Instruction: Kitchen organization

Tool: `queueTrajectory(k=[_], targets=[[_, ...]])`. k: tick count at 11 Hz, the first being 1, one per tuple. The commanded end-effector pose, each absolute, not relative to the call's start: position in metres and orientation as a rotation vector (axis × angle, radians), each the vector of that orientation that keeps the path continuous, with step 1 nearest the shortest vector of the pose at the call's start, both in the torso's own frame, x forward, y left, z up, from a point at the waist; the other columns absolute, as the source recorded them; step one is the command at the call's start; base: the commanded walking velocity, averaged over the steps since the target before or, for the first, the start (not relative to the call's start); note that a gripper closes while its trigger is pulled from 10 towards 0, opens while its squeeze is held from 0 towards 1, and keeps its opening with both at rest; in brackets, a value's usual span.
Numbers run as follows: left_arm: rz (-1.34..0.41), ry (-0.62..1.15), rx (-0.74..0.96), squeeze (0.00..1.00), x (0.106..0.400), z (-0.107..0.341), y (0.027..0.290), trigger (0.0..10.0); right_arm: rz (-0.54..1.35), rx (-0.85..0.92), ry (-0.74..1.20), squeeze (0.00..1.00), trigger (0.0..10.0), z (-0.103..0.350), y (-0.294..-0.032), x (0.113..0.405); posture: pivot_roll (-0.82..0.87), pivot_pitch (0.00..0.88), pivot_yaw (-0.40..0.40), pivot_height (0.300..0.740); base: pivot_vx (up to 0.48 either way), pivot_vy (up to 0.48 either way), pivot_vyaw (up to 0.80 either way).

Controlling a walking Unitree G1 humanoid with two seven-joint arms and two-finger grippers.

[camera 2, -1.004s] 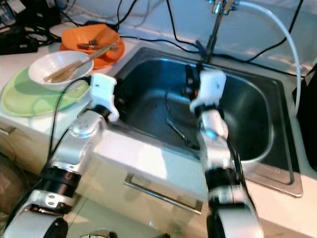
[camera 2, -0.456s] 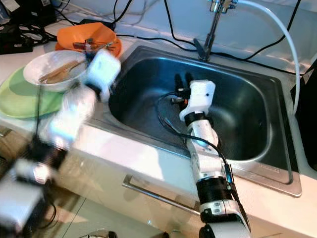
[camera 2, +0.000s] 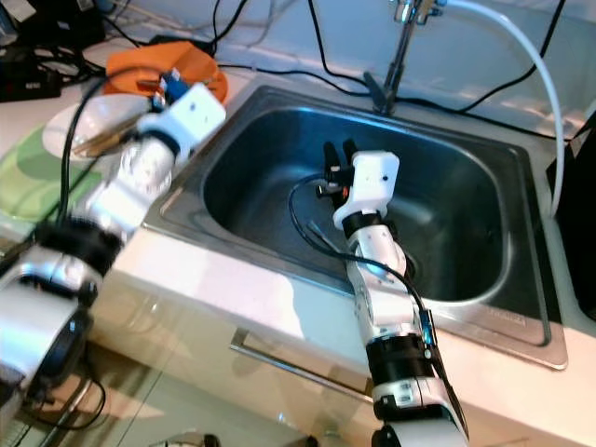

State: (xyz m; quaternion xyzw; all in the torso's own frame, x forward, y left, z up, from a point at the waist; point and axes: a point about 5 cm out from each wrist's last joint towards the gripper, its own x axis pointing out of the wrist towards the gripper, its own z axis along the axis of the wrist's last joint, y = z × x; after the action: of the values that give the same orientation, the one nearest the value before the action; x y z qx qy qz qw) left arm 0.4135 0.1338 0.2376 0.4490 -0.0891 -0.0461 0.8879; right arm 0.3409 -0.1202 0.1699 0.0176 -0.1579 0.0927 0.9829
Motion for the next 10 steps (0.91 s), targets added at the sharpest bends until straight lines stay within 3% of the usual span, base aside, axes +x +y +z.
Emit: queueTrajectory(k=[1,10], targets=[[-0.088,-0.201,0.951,0.0,0.4159,0.2424,0.1288,10.0,0.173,0.044,-0.313,0.0,10.0,0.1696,-0.1243,0.3392,0.02,0.065,-0.029,0.74,0.0,0.0,0.0],[-0.013,-0.147,0.962,0.0,0.4251,0.2477,0.1261,10.0,0.171,0.046,-0.292,0.0,10.0,0.1654,-0.1247,0.3337,-0.01,0.081,-0.034,0.74,0.0,0.0,0.0]])
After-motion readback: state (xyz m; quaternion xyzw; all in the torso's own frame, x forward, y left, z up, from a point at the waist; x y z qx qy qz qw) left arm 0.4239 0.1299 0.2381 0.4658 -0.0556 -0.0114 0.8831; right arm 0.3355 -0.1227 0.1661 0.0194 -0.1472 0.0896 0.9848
